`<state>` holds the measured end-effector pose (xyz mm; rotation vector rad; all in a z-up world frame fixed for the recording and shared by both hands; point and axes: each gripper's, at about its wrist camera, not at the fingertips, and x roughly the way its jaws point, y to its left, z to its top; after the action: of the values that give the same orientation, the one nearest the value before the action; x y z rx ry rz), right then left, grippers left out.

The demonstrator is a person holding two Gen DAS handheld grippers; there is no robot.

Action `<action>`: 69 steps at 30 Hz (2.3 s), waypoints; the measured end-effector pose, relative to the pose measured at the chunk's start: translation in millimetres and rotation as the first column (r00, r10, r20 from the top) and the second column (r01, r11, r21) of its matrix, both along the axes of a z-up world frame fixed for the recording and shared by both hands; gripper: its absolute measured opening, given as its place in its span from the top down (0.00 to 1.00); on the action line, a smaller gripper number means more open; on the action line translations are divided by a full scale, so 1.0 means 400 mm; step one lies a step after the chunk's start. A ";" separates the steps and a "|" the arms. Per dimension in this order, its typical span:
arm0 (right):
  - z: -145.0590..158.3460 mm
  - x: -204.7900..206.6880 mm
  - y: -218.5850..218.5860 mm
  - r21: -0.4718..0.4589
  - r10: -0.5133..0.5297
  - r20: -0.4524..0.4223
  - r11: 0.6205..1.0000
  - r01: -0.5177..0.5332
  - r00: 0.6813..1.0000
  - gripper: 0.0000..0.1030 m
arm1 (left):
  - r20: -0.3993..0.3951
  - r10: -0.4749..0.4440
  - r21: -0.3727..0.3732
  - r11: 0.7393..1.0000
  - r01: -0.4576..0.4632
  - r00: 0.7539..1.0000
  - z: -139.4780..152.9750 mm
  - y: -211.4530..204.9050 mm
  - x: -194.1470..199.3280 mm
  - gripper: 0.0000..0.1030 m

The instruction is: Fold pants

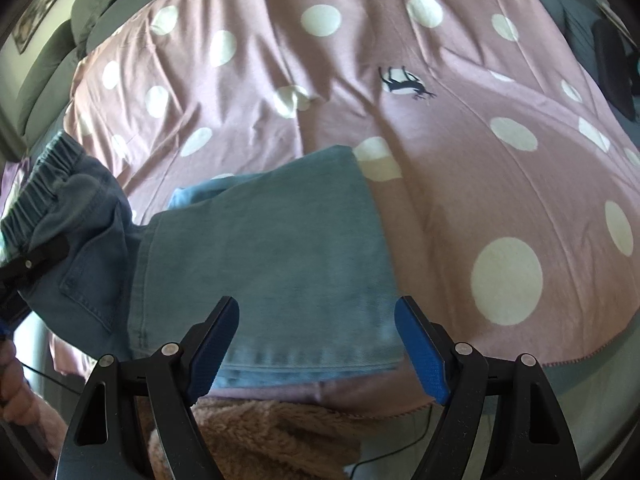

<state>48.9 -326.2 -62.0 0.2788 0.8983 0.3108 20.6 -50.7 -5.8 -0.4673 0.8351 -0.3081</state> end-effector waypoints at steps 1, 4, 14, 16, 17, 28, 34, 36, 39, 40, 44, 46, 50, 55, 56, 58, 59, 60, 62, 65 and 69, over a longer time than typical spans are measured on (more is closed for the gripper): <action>-0.002 0.000 -0.004 0.002 -0.004 -0.003 1.000 0.004 1.000 0.23 | -0.017 -0.016 -0.001 1.000 0.016 1.000 -0.012 -0.014 0.011 0.74; -0.011 -0.001 -0.018 0.006 -0.016 -0.009 1.000 0.016 1.000 0.23 | -0.060 -0.050 0.027 0.998 0.051 0.997 -0.045 -0.057 0.036 0.73; -0.034 -0.005 -0.060 0.025 -0.052 -0.037 0.998 0.053 0.998 0.23 | -0.093 -0.091 0.085 0.991 0.099 0.992 -0.081 -0.098 0.060 0.52; -0.028 -0.007 -0.065 0.026 -0.054 -0.030 0.998 0.055 0.998 0.23 | -0.112 -0.103 0.047 0.993 0.108 0.988 -0.073 -0.083 0.049 0.31; -0.024 -0.007 -0.067 0.028 -0.054 -0.026 0.998 0.055 0.998 0.23 | -0.122 -0.106 0.033 0.993 0.110 0.987 -0.068 -0.072 0.040 0.30; 0.085 0.028 0.005 0.074 0.060 0.061 0.995 -0.064 0.996 0.11 | -0.100 0.125 0.090 0.989 -0.116 0.987 -0.021 0.109 -0.054 0.14; 0.123 0.088 0.117 0.109 0.203 0.061 0.972 -0.208 0.977 0.03 | -0.152 0.215 0.093 0.975 -0.203 0.965 -0.041 0.173 -0.073 0.14; 0.108 0.113 0.160 0.109 0.237 0.031 0.965 -0.239 0.971 0.03 | -0.159 0.227 0.106 0.972 -0.212 0.961 -0.046 0.179 -0.082 0.14; 0.071 0.140 0.204 0.120 0.283 -0.034 0.953 -0.277 0.959 0.03 | -0.168 0.237 0.128 0.968 -0.217 0.957 -0.050 0.185 -0.092 0.14; 0.053 0.146 0.216 0.126 0.292 -0.058 0.951 -0.283 0.955 0.03 | -0.169 0.237 0.130 0.968 -0.217 0.957 -0.052 0.187 -0.095 0.14; -0.004 0.151 0.235 0.145 0.316 -0.121 0.943 -0.298 0.941 0.10 | -0.164 0.238 0.140 0.966 -0.216 0.957 -0.053 0.190 -0.100 0.14; -0.031 0.153 0.237 0.187 0.325 -0.146 0.937 -0.296 0.934 0.22 | -0.162 0.239 0.139 0.966 -0.218 0.957 -0.054 0.192 -0.103 0.14; -0.020 0.136 0.237 0.197 0.328 -0.109 0.932 -0.303 0.938 0.44 | -0.161 0.236 0.129 0.968 -0.217 0.958 -0.056 0.196 -0.104 0.14; 0.036 0.107 0.219 0.215 0.308 -0.049 0.932 -0.291 0.950 0.66 | -0.161 0.233 0.130 0.968 -0.213 0.959 -0.050 0.196 -0.097 0.14; 0.056 0.099 0.209 0.216 0.303 -0.022 0.932 -0.292 0.953 0.67 | -0.158 0.230 0.131 0.969 -0.210 0.960 -0.046 0.195 -0.093 0.14; 0.107 0.071 0.182 0.202 0.287 0.053 0.935 -0.292 0.957 0.70 | -0.146 0.222 0.132 0.970 -0.203 0.964 -0.037 0.189 -0.082 0.14; 0.133 0.061 0.160 0.201 0.262 0.085 0.940 -0.274 0.961 0.70 | -0.143 0.216 0.133 0.971 -0.198 0.966 -0.034 0.185 -0.075 0.15; 0.153 0.054 0.137 0.204 0.243 0.107 0.944 -0.260 0.964 0.70 | -0.139 0.208 0.133 0.973 -0.190 0.968 -0.029 0.179 -0.067 0.15; 0.176 0.043 0.083 0.204 0.193 0.145 0.954 -0.220 0.971 0.71 | -0.130 0.192 0.136 0.975 -0.175 0.973 -0.022 0.166 -0.045 0.16; 0.154 0.050 0.010 0.199 0.108 0.132 0.971 -0.133 0.985 0.71 | -0.114 0.151 0.150 0.980 -0.133 0.982 -0.016 0.136 0.004 0.21; 0.054 0.077 -0.034 0.178 0.072 0.038 0.981 -0.077 0.997 0.71 | -0.122 0.091 0.152 0.986 -0.072 0.988 -0.032 0.088 0.095 0.53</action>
<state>79.8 -339.7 -40.4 0.4059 0.8520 0.4654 58.8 -15.4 -18.5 -0.3846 0.9543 -0.1404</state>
